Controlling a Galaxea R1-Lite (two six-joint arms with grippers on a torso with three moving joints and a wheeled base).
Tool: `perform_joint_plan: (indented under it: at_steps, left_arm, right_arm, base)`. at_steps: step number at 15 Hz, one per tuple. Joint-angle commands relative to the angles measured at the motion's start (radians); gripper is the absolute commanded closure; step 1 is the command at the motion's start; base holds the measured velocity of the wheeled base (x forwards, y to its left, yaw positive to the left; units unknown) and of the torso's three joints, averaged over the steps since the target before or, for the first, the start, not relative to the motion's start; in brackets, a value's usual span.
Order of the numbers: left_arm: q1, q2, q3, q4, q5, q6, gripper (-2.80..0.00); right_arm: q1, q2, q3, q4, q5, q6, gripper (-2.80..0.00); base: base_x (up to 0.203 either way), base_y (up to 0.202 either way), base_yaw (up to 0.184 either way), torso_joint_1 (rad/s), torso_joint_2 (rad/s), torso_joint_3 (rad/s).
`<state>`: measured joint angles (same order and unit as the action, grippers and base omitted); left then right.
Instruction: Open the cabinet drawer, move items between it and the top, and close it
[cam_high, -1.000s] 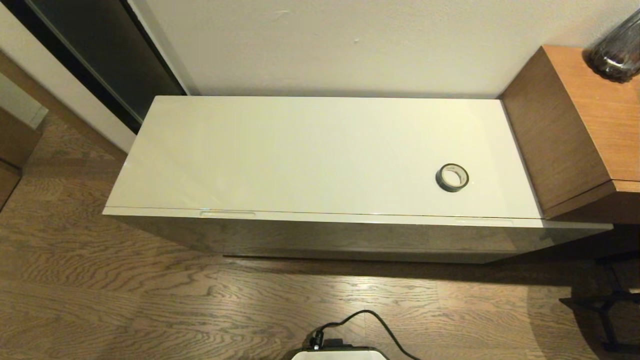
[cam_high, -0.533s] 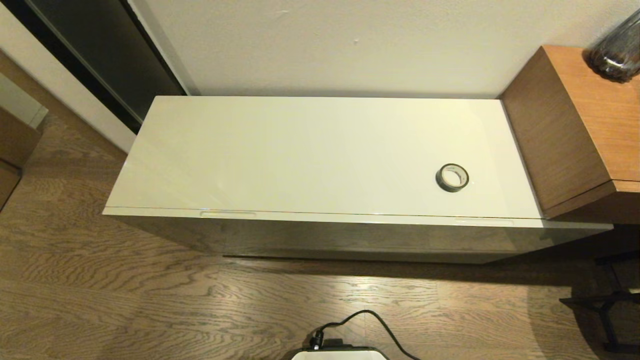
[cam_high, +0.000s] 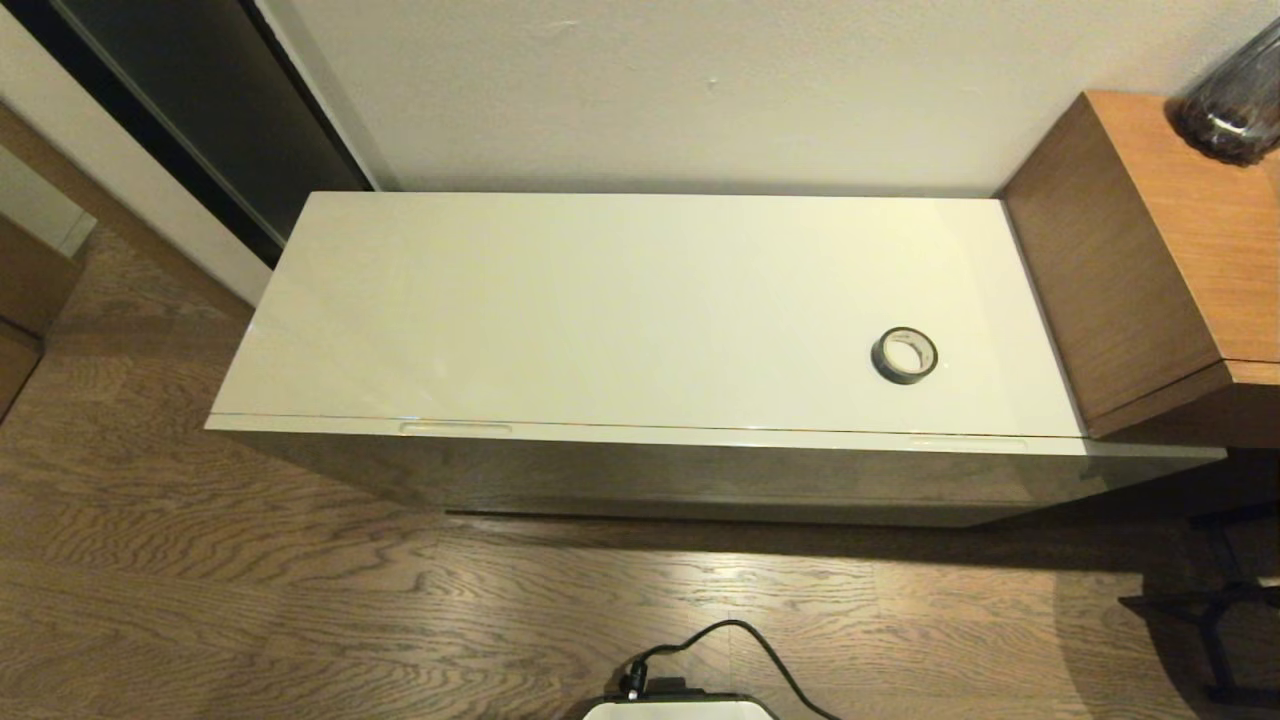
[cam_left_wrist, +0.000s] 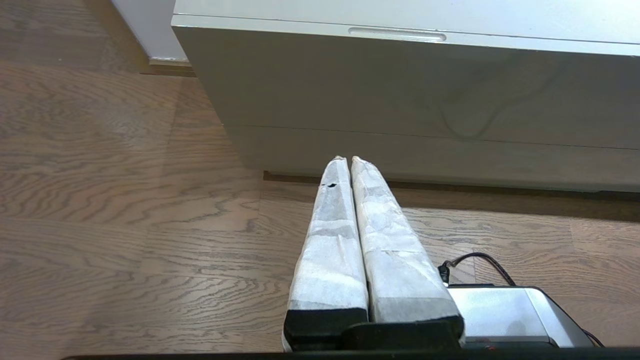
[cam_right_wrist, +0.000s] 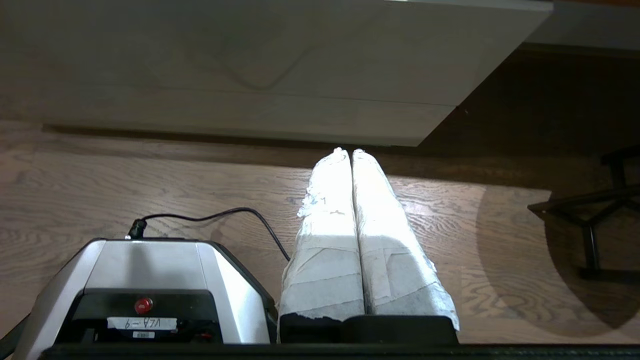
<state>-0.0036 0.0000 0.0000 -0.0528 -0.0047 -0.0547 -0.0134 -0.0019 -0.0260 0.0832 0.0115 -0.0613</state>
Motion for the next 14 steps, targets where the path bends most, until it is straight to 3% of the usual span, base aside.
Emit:
perform_joint_plan:
  at_steps: [1, 14]
  left_arm:
    - [0.001, 0.002, 0.000, -0.001, 0.000, -0.001, 0.00]
    - [0.001, 0.002, 0.000, 0.001, 0.000, -0.001, 0.00]
  right_arm:
    - [0.000, 0.000, -0.002, 0.004, 0.008, -0.015, 0.00]
    - [0.000, 0.000, -0.003, 0.003, -0.002, 0.003, 0.00]
  base:
    - [0.000, 0.000, 0.000, 0.000, 0.00, 0.000]
    - [0.000, 0.000, 0.000, 0.000, 0.00, 0.000]
